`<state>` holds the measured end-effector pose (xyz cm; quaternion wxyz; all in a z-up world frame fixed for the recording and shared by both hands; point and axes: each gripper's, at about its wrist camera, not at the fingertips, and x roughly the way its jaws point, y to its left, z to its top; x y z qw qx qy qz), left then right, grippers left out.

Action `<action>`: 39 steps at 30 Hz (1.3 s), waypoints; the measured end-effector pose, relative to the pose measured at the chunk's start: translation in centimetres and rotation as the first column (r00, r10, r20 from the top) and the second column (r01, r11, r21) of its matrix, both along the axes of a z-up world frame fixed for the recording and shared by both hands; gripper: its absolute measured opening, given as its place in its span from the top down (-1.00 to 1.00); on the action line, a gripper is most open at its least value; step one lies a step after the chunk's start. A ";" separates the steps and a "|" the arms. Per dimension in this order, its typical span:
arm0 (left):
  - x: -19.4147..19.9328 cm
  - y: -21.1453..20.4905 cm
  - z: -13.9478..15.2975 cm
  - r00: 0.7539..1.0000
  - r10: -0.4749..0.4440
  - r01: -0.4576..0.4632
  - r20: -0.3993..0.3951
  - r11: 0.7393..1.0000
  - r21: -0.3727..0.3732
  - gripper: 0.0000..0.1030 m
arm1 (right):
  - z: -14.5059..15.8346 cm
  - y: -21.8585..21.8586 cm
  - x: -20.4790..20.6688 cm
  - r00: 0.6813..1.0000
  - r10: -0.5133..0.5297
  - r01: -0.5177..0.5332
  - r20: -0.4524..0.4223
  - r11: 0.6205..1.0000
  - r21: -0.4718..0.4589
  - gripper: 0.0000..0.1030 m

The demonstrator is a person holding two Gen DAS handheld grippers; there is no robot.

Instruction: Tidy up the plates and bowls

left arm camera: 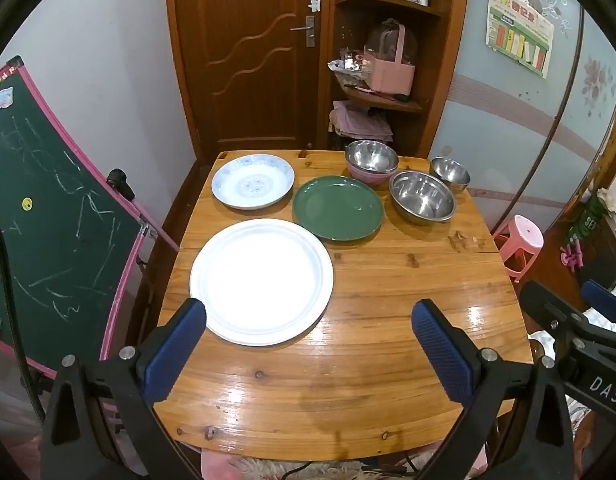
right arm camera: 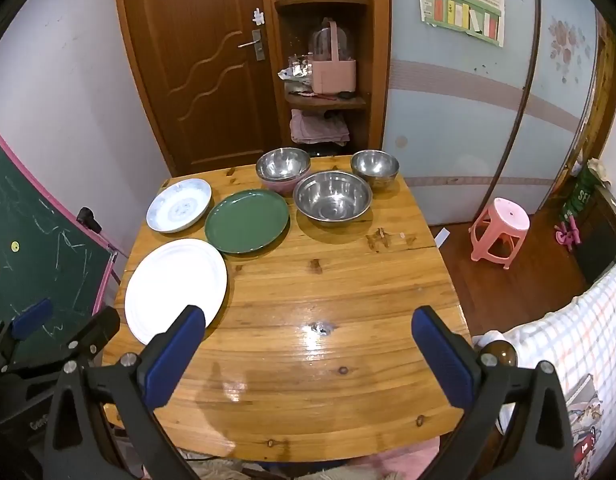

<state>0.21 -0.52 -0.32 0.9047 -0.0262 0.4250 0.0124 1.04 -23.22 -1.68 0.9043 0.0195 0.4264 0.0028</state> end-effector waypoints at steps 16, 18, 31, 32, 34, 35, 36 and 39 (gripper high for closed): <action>-0.2 -0.1 -0.4 1.000 0.000 0.000 -0.004 1.000 -0.001 -0.98 | 0.0 -0.3 -0.3 1.000 -0.001 0.001 -0.003 1.000 0.011 -1.00; -0.2 -0.1 -0.3 1.000 0.001 -0.001 -0.005 1.000 -0.001 -0.98 | 0.1 -0.3 -0.2 1.000 -0.002 0.002 -0.005 1.000 0.012 -1.00; -0.1 -0.3 -0.4 1.000 0.002 -0.002 -0.004 1.000 0.000 -0.98 | 0.0 -0.6 -0.3 1.000 -0.006 0.006 -0.007 1.000 0.017 -1.00; -0.1 -0.4 -0.5 1.000 0.003 -0.003 -0.003 1.000 -0.001 -0.98 | 0.1 -0.6 -0.3 1.000 -0.006 0.006 -0.005 1.000 0.017 -1.00; -0.3 -0.3 -0.6 1.000 0.001 -0.001 0.002 1.000 -0.001 -0.98 | 0.0 -0.6 -0.3 1.000 -0.007 0.007 -0.003 1.000 0.019 -1.00; -0.3 -0.4 -0.6 1.000 0.002 -0.002 0.004 1.000 -0.001 -0.98 | 0.0 -0.6 -0.3 1.000 -0.007 0.007 -0.002 1.000 0.018 -1.00; -0.4 -0.2 -0.6 1.000 0.003 -0.003 0.005 1.000 -0.002 -0.98 | 0.1 -0.5 -0.3 1.000 -0.007 0.007 -0.001 1.000 0.016 -1.00; -0.4 -0.1 -0.7 1.000 0.002 -0.002 0.004 1.000 -0.004 -0.98 | 0.2 -0.3 -0.3 1.000 -0.004 0.004 0.002 1.000 0.013 -1.00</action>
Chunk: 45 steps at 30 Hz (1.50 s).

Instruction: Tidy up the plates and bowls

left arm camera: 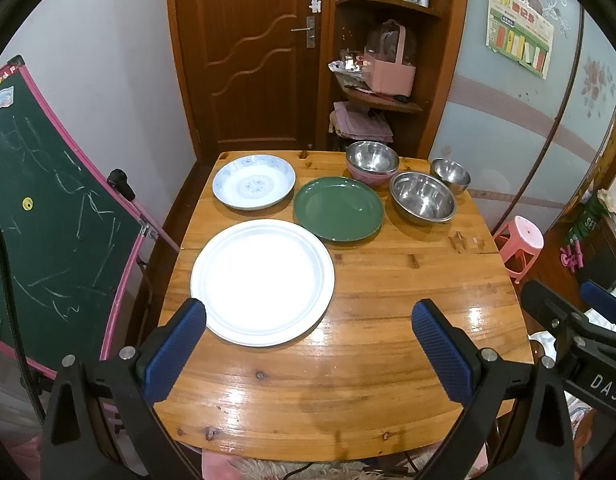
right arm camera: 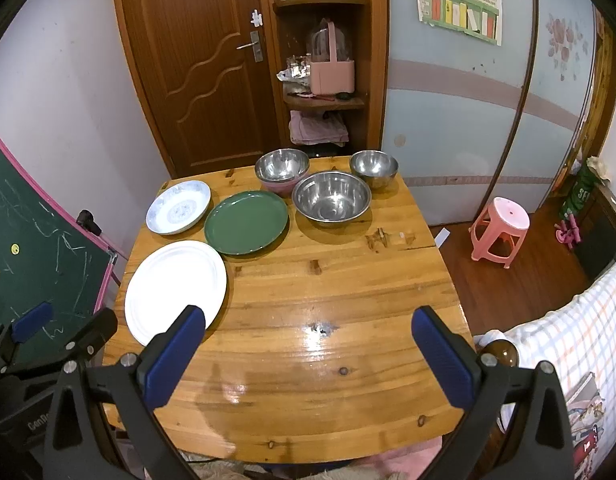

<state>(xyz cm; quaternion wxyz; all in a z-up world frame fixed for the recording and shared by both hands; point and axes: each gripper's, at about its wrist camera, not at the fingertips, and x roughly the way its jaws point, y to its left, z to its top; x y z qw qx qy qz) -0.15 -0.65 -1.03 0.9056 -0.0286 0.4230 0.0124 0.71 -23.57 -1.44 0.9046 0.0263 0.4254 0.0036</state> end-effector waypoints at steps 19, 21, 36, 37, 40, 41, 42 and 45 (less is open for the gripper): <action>0.1 0.1 0.2 1.000 0.003 -0.003 -0.003 1.000 0.004 -0.98 | 0.2 0.3 0.1 1.000 -0.003 0.003 -0.008 1.000 -0.003 -1.00; 0.1 0.1 0.2 1.000 0.003 -0.003 -0.004 1.000 0.004 -0.98 | 0.2 0.3 0.1 1.000 -0.003 0.003 -0.008 1.000 -0.002 -1.00; 0.7 1.9 0.6 0.999 0.040 -0.040 0.007 0.999 -0.011 -0.98 | 0.3 0.9 0.6 1.000 0.002 -0.002 0.005 1.000 -0.027 -1.00; 0.7 2.1 0.7 0.999 0.044 -0.044 0.009 0.999 -0.012 -0.98 | 0.4 1.0 0.6 1.000 0.003 -0.003 0.008 0.999 -0.032 -1.00; 0.9 2.6 0.9 0.998 0.055 -0.055 0.017 0.998 -0.011 -0.98 | 0.6 1.4 0.9 1.000 0.009 -0.008 0.016 0.999 -0.045 -1.00; 0.9 2.7 1.0 0.998 0.058 -0.058 0.022 0.998 -0.009 -0.98 | 0.7 1.5 1.0 1.000 0.011 -0.010 0.018 0.999 -0.049 -1.00; 1.0 2.9 1.1 0.998 0.058 -0.058 0.026 0.998 -0.007 -0.98 | 0.8 1.6 1.1 1.000 0.014 -0.013 0.020 0.999 -0.053 -1.00; 1.3 3.5 1.2 0.998 0.061 -0.060 0.031 0.998 -0.002 -0.98 | 0.9 2.0 1.5 0.999 0.020 -0.018 0.029 0.997 -0.070 -1.00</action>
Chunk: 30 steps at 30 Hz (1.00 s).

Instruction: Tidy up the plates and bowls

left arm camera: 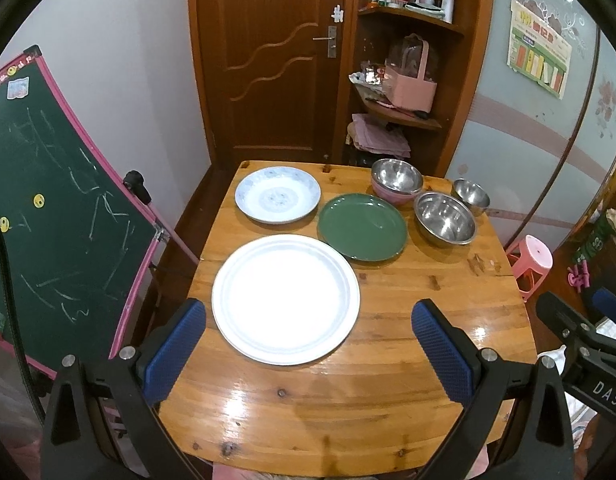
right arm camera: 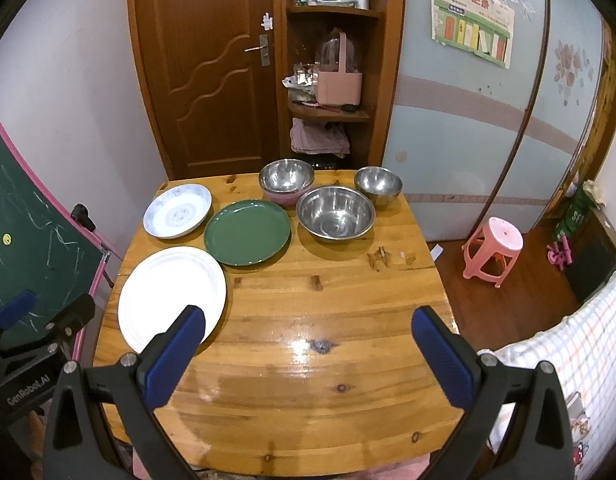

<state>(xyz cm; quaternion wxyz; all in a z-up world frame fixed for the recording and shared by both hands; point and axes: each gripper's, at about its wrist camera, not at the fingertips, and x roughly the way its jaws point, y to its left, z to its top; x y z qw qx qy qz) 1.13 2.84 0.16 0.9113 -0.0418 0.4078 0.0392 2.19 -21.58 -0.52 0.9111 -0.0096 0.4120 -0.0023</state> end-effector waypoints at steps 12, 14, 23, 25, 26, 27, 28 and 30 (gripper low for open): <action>1.7 2.1 -0.4 1.000 0.008 -0.008 0.000 0.999 0.043 -0.98 | 0.2 1.6 1.7 0.999 0.030 -0.028 0.034 0.999 -0.043 -1.00; 2.2 2.7 -0.6 1.000 0.007 -0.007 -0.005 0.999 0.043 -0.98 | 0.2 1.9 2.2 0.998 0.040 -0.038 0.038 0.998 -0.045 -1.00; 4.2 5.4 -2.4 0.996 0.089 -0.087 -0.025 0.993 0.076 -0.98 | -1.7 3.8 5.1 0.995 0.104 -0.104 0.000 0.994 -0.041 -0.99; 4.8 6.1 -3.1 0.994 0.103 -0.100 -0.038 0.992 0.076 -0.98 | -2.5 4.0 5.7 0.994 0.106 -0.107 -0.023 0.994 -0.030 -0.99; 5.0 6.5 -3.5 0.993 0.110 -0.106 -0.048 0.992 0.075 -0.98 | -2.9 4.1 6.0 0.994 0.108 -0.108 -0.034 0.994 -0.023 -0.99; 5.2 6.8 -3.9 0.992 0.114 -0.110 -0.055 0.991 0.073 -0.98 | -3.3 4.2 6.3 0.993 0.107 -0.108 -0.044 0.994 -0.021 -0.98; 5.4 7.1 -4.3 0.991 0.119 -0.114 -0.062 0.991 0.071 -0.98 | -3.7 4.3 6.6 0.993 0.106 -0.107 -0.054 0.994 -0.023 -0.94; 5.8 7.7 -5.3 0.989 0.127 -0.122 -0.077 0.990 0.068 -0.98 | -4.3 4.5 6.8 0.992 0.108 -0.110 -0.062 0.994 -0.028 -0.92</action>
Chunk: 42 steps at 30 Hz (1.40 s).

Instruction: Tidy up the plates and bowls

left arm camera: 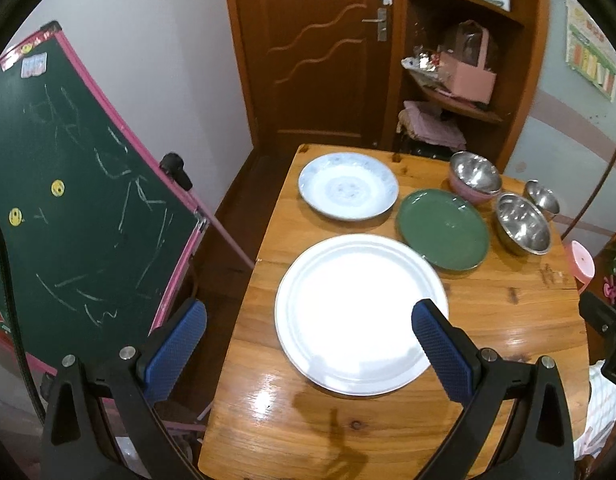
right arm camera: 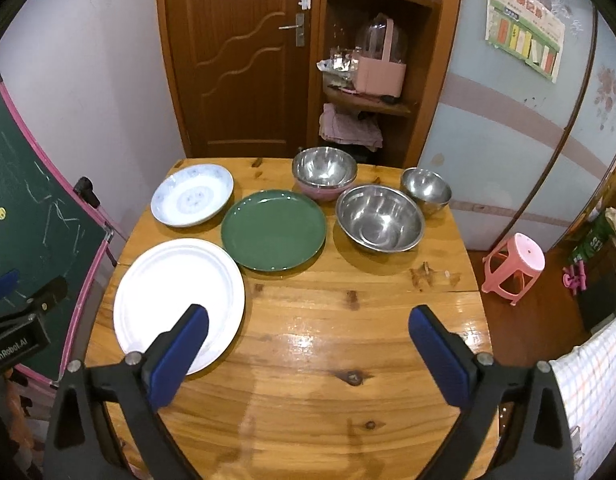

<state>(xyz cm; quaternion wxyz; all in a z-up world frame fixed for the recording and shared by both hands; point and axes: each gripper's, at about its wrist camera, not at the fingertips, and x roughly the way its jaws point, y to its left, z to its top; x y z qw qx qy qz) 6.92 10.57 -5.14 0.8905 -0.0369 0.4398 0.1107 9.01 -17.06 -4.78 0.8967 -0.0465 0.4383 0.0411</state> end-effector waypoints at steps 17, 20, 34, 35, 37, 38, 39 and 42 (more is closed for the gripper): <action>3.2 4.7 -7.2 0.993 -0.067 0.057 -0.100 0.993 -0.103 -0.98 | -4.4 2.4 3.1 0.991 0.081 -0.082 -0.107 0.997 0.000 -0.63; 3.8 5.2 -8.1 0.988 -0.113 0.091 -0.108 0.978 -0.187 -0.98 | -5.6 2.8 4.0 0.983 0.107 -0.103 -0.150 0.994 0.038 -0.52; 9.0 8.6 -14.0 0.956 -0.178 0.097 -0.232 0.941 -0.323 -0.73 | -14.1 3.9 10.8 0.878 0.203 -0.092 -0.433 0.960 0.263 -0.02; 9.3 8.9 -14.5 0.951 -0.189 0.097 -0.245 0.934 -0.343 -0.63 | -14.5 4.1 11.0 0.871 0.210 -0.088 -0.445 0.956 0.279 -0.02; 9.9 9.3 -15.5 0.943 -0.204 0.087 -0.265 0.915 -0.395 -0.49 | -15.2 4.5 11.5 0.860 0.219 -0.085 -0.461 0.952 0.294 -0.01; 10.0 9.5 -15.7 0.941 -0.207 0.082 -0.269 0.908 -0.411 -0.47 | -15.4 4.7 11.6 0.857 0.219 -0.082 -0.467 0.952 0.294 -0.02; 10.3 9.6 -16.0 0.940 -0.204 0.076 -0.272 0.905 -0.418 -0.47 | -15.7 4.9 11.8 0.854 0.221 -0.083 -0.472 0.952 0.296 -0.01; 10.8 9.9 -16.6 0.938 -0.206 0.073 -0.278 0.904 -0.422 -0.36 | -16.4 5.6 12.3 0.843 0.233 -0.082 -0.485 0.947 0.311 -0.01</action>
